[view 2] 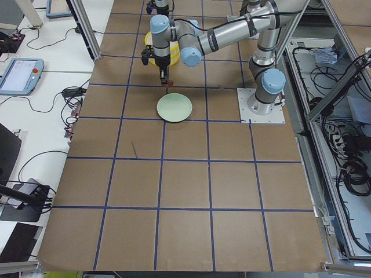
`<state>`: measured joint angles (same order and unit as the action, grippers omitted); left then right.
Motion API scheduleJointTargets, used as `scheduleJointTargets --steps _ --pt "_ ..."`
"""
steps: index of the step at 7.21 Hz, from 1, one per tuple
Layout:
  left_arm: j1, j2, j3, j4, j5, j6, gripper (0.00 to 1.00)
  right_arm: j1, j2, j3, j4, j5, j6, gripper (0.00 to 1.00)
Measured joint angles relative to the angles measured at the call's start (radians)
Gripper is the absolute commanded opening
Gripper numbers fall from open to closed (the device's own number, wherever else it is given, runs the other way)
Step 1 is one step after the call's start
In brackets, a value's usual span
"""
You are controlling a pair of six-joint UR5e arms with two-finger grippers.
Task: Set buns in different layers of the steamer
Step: 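Lift the brown bun with left gripper while right gripper releases tier and rises, then carry the brown bun with left gripper over the top tier and lower it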
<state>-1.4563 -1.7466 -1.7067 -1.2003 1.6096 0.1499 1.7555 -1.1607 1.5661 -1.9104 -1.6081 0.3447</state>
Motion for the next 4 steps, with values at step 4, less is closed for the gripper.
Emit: scheduleJointTargets --steps 4 --pt "-0.144 -0.029 0.035 0.127 -0.205 -0.346 0.01 -0.081 -0.096 -0.12 0.188 0.022 -0.166 1.0"
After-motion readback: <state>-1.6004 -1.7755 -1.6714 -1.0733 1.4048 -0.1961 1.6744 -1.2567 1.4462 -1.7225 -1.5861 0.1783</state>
